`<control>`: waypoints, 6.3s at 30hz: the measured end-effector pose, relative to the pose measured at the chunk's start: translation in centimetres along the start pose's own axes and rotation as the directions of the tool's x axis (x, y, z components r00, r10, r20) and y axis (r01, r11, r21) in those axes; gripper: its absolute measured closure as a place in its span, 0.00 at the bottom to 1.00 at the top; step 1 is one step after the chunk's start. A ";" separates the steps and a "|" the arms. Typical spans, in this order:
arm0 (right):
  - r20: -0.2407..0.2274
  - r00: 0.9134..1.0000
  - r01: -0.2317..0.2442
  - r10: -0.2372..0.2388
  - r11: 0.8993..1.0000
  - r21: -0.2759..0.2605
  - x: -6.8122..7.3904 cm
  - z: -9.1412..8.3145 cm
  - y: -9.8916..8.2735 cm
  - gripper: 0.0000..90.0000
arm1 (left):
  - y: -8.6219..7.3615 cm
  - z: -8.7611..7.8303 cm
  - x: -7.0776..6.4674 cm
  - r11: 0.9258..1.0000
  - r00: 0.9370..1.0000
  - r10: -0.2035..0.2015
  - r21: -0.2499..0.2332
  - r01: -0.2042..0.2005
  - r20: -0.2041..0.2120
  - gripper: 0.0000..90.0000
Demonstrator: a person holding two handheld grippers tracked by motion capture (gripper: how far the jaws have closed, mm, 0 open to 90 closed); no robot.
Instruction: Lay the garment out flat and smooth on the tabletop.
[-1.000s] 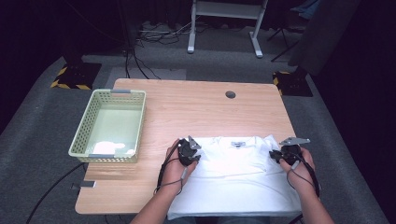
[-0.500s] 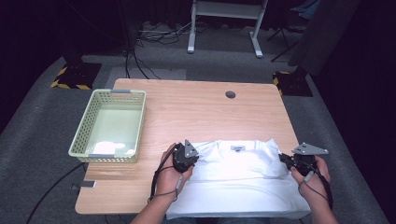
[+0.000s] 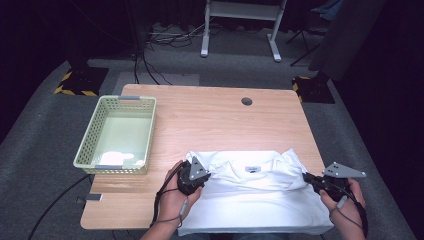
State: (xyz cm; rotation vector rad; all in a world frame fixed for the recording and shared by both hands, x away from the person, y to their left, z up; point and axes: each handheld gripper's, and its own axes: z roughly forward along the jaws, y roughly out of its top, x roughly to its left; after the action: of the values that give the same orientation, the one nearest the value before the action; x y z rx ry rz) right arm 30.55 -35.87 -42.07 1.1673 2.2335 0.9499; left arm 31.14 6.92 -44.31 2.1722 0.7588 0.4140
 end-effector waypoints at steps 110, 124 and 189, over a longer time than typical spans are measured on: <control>0.082 0.989 -0.127 0.123 0.990 0.052 -0.6 5.4 -4.9 0.34 | -2.8 4.6 0.2 0.985 0.993 -0.118 0.128 0.119 -0.014 0.41; 0.023 0.994 -0.108 0.106 0.991 0.076 0.0 4.5 -6.5 0.32 | -4.7 1.8 -1.6 0.980 0.998 -0.060 0.188 0.059 0.001 0.57; 0.065 0.989 -0.136 0.132 0.989 0.060 0.2 0.7 -6.7 0.39 | 5.2 11.7 1.8 0.995 0.996 -0.077 0.059 0.080 -0.051 0.60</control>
State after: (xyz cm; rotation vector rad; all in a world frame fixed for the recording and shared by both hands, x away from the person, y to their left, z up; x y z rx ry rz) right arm 27.36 -38.15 -47.50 1.3718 2.1746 0.8869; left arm 40.47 -1.30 -47.77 2.1873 0.8909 0.4100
